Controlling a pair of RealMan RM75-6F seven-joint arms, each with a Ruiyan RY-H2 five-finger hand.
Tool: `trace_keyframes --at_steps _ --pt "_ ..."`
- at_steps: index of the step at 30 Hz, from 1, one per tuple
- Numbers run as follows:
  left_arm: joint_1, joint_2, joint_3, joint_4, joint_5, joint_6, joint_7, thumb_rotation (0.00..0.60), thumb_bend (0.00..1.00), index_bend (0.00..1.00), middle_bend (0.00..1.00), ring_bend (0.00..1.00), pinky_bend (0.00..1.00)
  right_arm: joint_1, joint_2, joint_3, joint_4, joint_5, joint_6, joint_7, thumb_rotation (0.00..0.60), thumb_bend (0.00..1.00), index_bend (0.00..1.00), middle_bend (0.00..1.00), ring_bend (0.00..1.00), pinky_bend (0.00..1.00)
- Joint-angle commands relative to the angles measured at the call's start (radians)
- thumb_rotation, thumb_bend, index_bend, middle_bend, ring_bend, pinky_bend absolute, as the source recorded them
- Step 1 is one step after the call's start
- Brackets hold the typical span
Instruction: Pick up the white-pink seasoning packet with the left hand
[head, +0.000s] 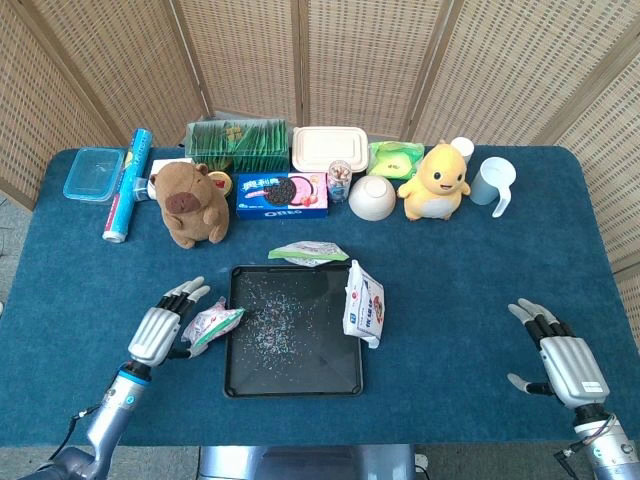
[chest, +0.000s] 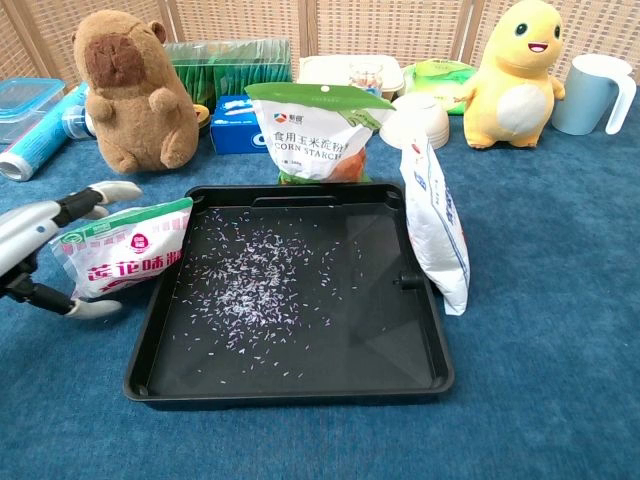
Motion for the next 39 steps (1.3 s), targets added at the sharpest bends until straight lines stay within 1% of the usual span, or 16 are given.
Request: trace_keyframes --at_steps 1,4,6,8,9,11,13,17,19,22,25,28,30,32,35,39 --pt "-0.008 -0.014 -0.005 -0.002 -0.013 -0.014 0.012 0.6 0.0 0.02 0.0 0.09 0.15 0.007 0.001 -0.005 0.012 -0.011 -0.004 0.021 0.6 0.01 0.06 0.05 0.09 0.14" --pt "-0.013 -0.026 -0.014 -0.005 -0.023 -0.015 0.02 0.6 0.0 0.02 0.01 0.09 0.16 0.01 0.002 -0.008 0.016 -0.014 -0.008 0.043 0.6 0.01 0.06 0.06 0.09 0.14" --pt "-0.012 -0.036 -0.023 -0.004 -0.031 -0.002 0.031 0.6 0.01 0.07 0.07 0.14 0.17 0.012 0.005 -0.013 0.012 -0.016 -0.014 0.051 0.6 0.01 0.06 0.06 0.09 0.14" --pt "-0.008 -0.048 -0.033 0.001 -0.04 0.011 0.046 0.6 0.04 0.21 0.23 0.28 0.24 0.014 0.009 -0.017 0.007 -0.021 -0.017 0.061 0.6 0.01 0.06 0.06 0.09 0.14" --pt "-0.007 -0.056 -0.037 0.006 -0.046 0.014 0.058 0.6 0.05 0.26 0.29 0.32 0.27 0.017 0.012 -0.022 0.002 -0.029 -0.02 0.068 0.6 0.01 0.06 0.06 0.09 0.14" --pt "-0.007 -0.062 -0.039 0.006 -0.054 0.008 0.066 0.6 0.08 0.4 0.43 0.43 0.34 0.019 0.016 -0.026 -0.001 -0.038 -0.021 0.076 0.6 0.01 0.06 0.06 0.09 0.14" --pt "-0.007 -0.069 -0.044 0.006 -0.064 0.007 0.07 0.6 0.09 0.48 0.51 0.5 0.39 0.02 0.019 -0.031 -0.004 -0.044 -0.022 0.087 0.6 0.01 0.06 0.06 0.09 0.14" --pt "-0.004 -0.076 -0.052 0.006 -0.075 0.016 0.058 0.6 0.16 0.56 0.6 0.58 0.5 0.022 0.025 -0.032 -0.004 -0.045 -0.021 0.1 0.6 0.01 0.06 0.06 0.08 0.14" --pt "0.001 -0.075 -0.063 0.005 -0.069 0.059 0.026 0.6 0.18 0.6 0.63 0.62 0.54 0.022 0.025 -0.031 -0.002 -0.042 -0.019 0.102 0.6 0.01 0.06 0.06 0.08 0.14" --pt "0.003 -0.059 -0.059 0.003 -0.053 0.091 -0.013 0.6 0.2 0.63 0.66 0.64 0.56 0.024 0.026 -0.034 -0.002 -0.044 -0.02 0.108 0.6 0.01 0.06 0.06 0.08 0.14" --pt "0.0 -0.022 -0.051 -0.019 -0.033 0.113 -0.058 0.6 0.2 0.64 0.67 0.65 0.57 0.024 0.029 -0.037 -0.005 -0.049 -0.017 0.112 0.6 0.01 0.06 0.06 0.08 0.14" --pt "-0.012 0.038 -0.038 -0.06 -0.009 0.116 -0.078 0.6 0.2 0.65 0.68 0.66 0.57 0.023 0.032 -0.038 -0.007 -0.05 -0.013 0.114 0.6 0.01 0.06 0.06 0.08 0.14" --pt "-0.036 0.118 -0.028 -0.098 0.036 0.127 -0.046 0.6 0.2 0.65 0.68 0.66 0.58 0.023 0.035 -0.038 -0.009 -0.047 -0.012 0.119 0.6 0.01 0.06 0.06 0.08 0.14" --pt "-0.055 0.175 -0.023 -0.133 0.061 0.125 -0.017 0.6 0.2 0.65 0.68 0.66 0.59 0.023 0.037 -0.038 -0.011 -0.046 -0.012 0.121 0.6 0.01 0.06 0.06 0.08 0.14" --pt "-0.102 0.296 -0.003 -0.205 0.112 0.078 0.08 0.6 0.2 0.65 0.68 0.66 0.59 0.023 0.04 -0.037 -0.017 -0.046 -0.008 0.122 0.6 0.01 0.06 0.06 0.08 0.14" --pt "-0.14 0.396 0.002 -0.293 0.138 0.029 0.193 0.6 0.2 0.65 0.68 0.66 0.59 0.022 0.042 -0.038 -0.02 -0.046 -0.004 0.12 0.6 0.01 0.06 0.06 0.08 0.14"
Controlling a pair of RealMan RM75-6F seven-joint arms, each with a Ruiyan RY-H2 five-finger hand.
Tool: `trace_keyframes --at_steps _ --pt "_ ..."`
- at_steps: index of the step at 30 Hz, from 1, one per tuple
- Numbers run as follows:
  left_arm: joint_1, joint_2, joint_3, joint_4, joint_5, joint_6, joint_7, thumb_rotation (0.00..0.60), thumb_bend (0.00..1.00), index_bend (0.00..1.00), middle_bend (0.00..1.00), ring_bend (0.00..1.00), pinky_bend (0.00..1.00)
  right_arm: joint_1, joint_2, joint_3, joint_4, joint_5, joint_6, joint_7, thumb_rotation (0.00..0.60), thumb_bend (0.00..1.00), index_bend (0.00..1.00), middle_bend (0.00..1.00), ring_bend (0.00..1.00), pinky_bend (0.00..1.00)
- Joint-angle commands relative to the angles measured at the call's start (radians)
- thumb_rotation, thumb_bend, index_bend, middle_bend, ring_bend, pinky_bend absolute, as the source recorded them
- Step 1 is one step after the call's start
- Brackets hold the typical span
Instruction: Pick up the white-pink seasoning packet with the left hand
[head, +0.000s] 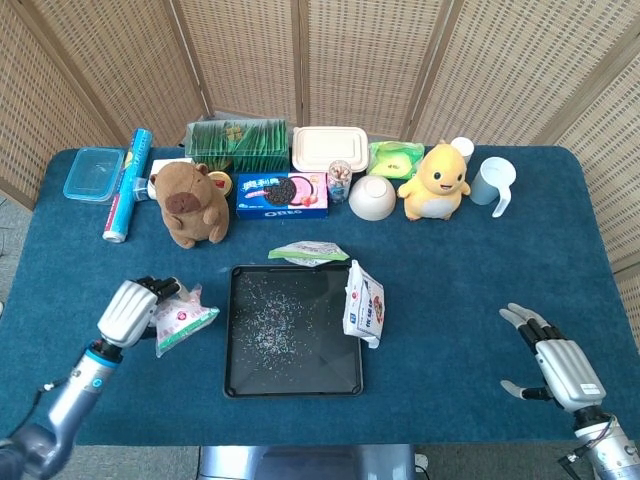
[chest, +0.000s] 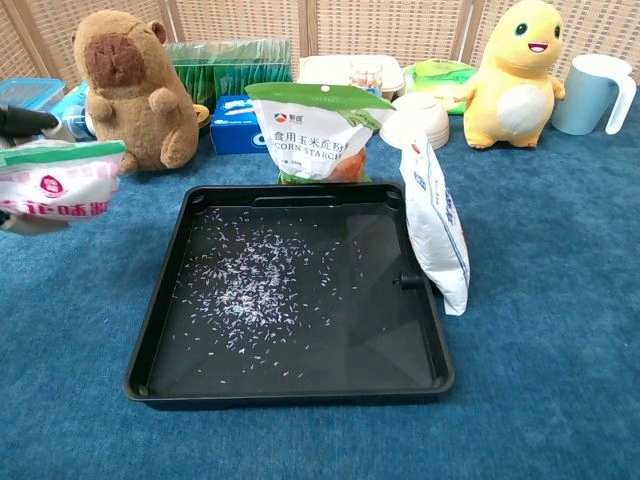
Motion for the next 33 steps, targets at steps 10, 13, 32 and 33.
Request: trace_keyframes --at_steps 10,13,32,33 --pt "-0.148 0.254 -0.002 -0.238 0.08 -0.206 0.448 0.6 0.2 0.65 0.68 0.66 0.61 0.001 -0.009 0.0 0.001 0.01 -0.005 -0.022 0.6 0.01 0.06 0.06 0.08 0.14" --pt "-0.181 0.281 -0.02 -0.277 0.066 -0.263 0.525 0.6 0.2 0.65 0.68 0.66 0.61 0.002 -0.012 0.0 -0.002 0.012 -0.008 -0.033 0.6 0.01 0.06 0.06 0.08 0.14" --pt "-0.299 0.364 -0.048 -0.402 0.098 -0.428 0.887 0.6 0.21 0.69 0.68 0.66 0.61 0.001 -0.008 0.003 -0.006 0.026 -0.006 -0.037 0.6 0.01 0.06 0.06 0.08 0.14" --pt "-0.309 0.366 -0.048 -0.41 0.105 -0.443 0.912 0.6 0.21 0.69 0.68 0.66 0.61 0.001 -0.009 0.003 -0.006 0.027 -0.006 -0.039 0.6 0.01 0.06 0.06 0.08 0.14"
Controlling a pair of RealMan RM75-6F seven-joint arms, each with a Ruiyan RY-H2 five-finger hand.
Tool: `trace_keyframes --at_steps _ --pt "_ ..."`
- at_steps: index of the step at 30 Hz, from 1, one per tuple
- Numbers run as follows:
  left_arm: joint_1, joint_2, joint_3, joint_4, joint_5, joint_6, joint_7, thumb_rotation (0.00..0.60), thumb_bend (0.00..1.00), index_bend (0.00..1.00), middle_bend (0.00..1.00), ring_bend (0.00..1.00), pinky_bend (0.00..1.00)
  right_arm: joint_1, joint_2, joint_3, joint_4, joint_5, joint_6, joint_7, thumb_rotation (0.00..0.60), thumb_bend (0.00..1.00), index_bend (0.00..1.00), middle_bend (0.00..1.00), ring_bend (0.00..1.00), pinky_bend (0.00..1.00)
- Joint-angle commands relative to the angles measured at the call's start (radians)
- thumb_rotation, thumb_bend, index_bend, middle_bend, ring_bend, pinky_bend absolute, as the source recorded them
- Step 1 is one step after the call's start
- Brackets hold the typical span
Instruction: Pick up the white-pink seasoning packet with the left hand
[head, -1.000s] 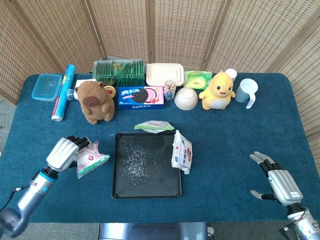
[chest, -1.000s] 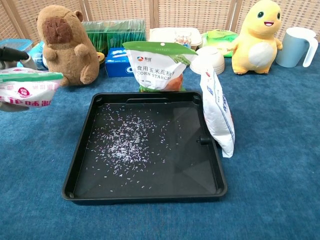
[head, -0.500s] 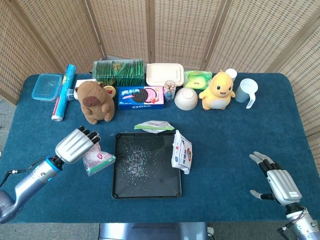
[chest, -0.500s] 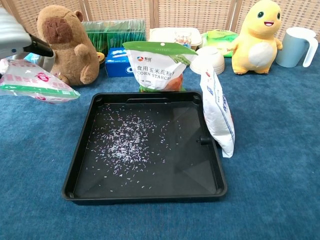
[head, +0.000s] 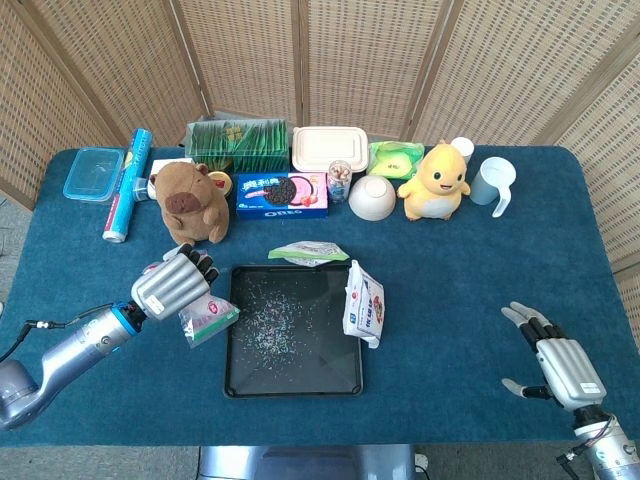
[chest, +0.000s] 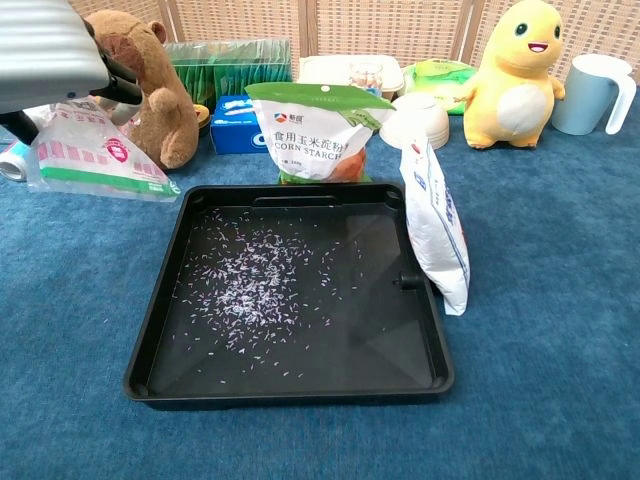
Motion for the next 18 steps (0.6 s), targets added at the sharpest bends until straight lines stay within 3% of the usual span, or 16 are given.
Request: trace_keyframes --at_steps 1,9,18 --pt "-0.029 0.013 -0.003 -0.026 0.017 -0.043 0.07 0.6 0.21 0.69 0.68 0.66 0.61 0.0 -0.001 0.0 0.0 0.002 -0.002 -0.002 0.6 0.01 0.06 0.06 0.08 0.14" --pt "-0.058 -0.002 -0.012 -0.066 -0.038 -0.14 0.187 0.6 0.23 0.69 0.68 0.66 0.61 0.001 0.001 0.0 -0.001 0.007 -0.005 -0.005 0.6 0.01 0.06 0.06 0.08 0.14" --pt "-0.053 -0.009 -0.025 -0.101 -0.117 -0.163 0.227 0.6 0.23 0.69 0.68 0.66 0.61 0.0 0.005 0.002 -0.002 0.009 -0.002 0.0 0.6 0.01 0.06 0.06 0.08 0.14"
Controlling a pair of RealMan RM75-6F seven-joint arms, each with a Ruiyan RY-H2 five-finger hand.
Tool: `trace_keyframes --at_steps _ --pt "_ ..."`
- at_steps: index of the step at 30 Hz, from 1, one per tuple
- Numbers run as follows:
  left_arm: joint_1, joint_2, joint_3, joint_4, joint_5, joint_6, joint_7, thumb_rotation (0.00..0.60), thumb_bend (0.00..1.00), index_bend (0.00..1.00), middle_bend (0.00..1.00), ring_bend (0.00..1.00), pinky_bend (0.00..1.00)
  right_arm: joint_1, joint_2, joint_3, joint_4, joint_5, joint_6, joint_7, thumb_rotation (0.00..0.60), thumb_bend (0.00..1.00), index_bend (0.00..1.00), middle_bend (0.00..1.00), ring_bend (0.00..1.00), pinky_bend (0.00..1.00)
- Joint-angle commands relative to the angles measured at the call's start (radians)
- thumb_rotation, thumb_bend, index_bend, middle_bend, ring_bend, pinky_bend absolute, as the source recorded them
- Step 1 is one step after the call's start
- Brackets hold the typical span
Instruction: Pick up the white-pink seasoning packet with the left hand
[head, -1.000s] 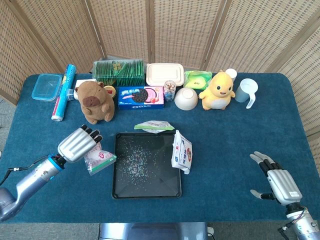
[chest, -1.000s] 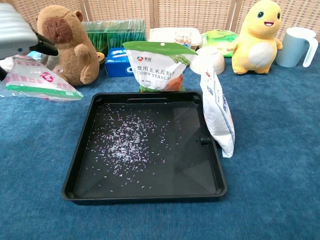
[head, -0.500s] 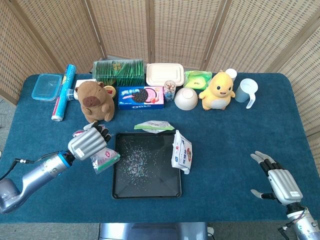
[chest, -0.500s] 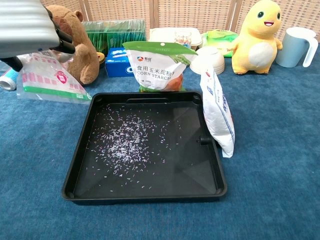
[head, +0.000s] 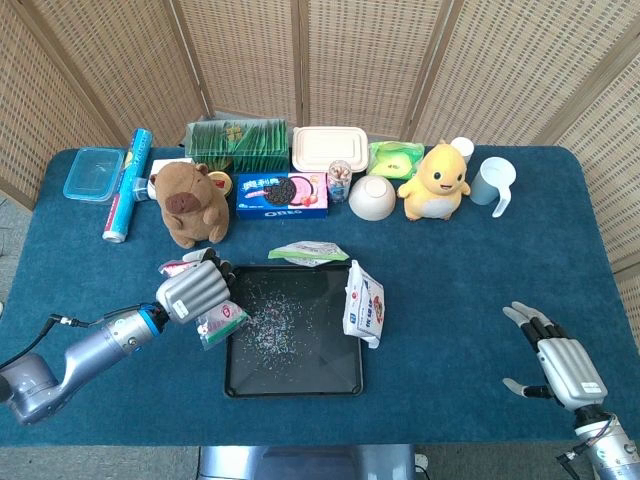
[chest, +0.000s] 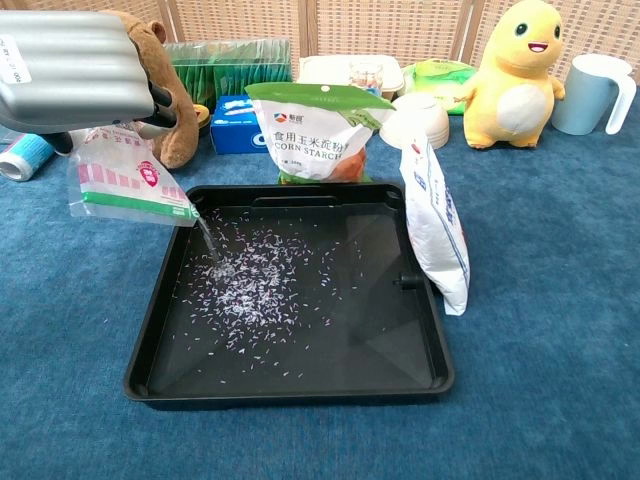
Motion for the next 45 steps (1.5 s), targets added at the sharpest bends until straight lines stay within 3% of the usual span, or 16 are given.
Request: trace_keyframes --at_steps 1,5,12,21,28,39,42,45 --pt "0.005 -0.005 0.0 -0.008 -0.022 -0.003 0.005 0.6 0.23 0.69 0.68 0.66 0.61 0.0 0.0 0.0 0.0 0.0 0.0 0.0 0.6 0.01 0.06 0.06 0.08 0.14" --pt "0.024 -0.019 0.005 -0.007 -0.04 0.037 -0.057 0.6 0.23 0.69 0.68 0.66 0.61 0.0 0.001 -0.002 -0.002 -0.002 -0.001 0.001 0.6 0.01 0.06 0.06 0.08 0.14" --pt "0.138 -0.081 0.021 0.032 -0.109 0.223 -0.476 0.6 0.23 0.69 0.68 0.66 0.61 -0.002 0.004 -0.001 -0.003 -0.001 0.002 0.004 0.6 0.01 0.06 0.06 0.08 0.14" --pt "0.252 -0.225 0.033 0.214 -0.155 0.392 -0.849 0.6 0.23 0.69 0.68 0.66 0.6 0.001 -0.002 -0.004 -0.01 -0.002 -0.005 -0.016 0.6 0.01 0.06 0.06 0.08 0.14" --pt "0.341 -0.412 0.025 0.397 -0.195 0.52 -1.02 0.6 0.23 0.69 0.68 0.66 0.6 0.004 -0.014 -0.004 -0.008 0.011 -0.022 -0.041 0.6 0.01 0.06 0.06 0.08 0.14" --pt "0.377 -0.599 0.026 0.578 -0.226 0.52 -1.18 0.6 0.24 0.69 0.68 0.66 0.58 0.004 -0.013 -0.003 -0.009 0.016 -0.023 -0.043 0.6 0.01 0.06 0.06 0.08 0.14" --pt "0.378 -0.631 0.022 0.605 -0.227 0.518 -1.201 0.6 0.24 0.69 0.66 0.61 0.5 0.004 -0.011 -0.002 -0.008 0.016 -0.023 -0.038 0.6 0.01 0.06 0.06 0.08 0.14" --pt "0.377 -0.636 0.035 0.618 -0.219 0.501 -1.212 0.6 0.23 0.66 0.52 0.45 0.36 0.005 -0.009 -0.001 -0.008 0.017 -0.022 -0.034 0.6 0.01 0.06 0.06 0.08 0.14"
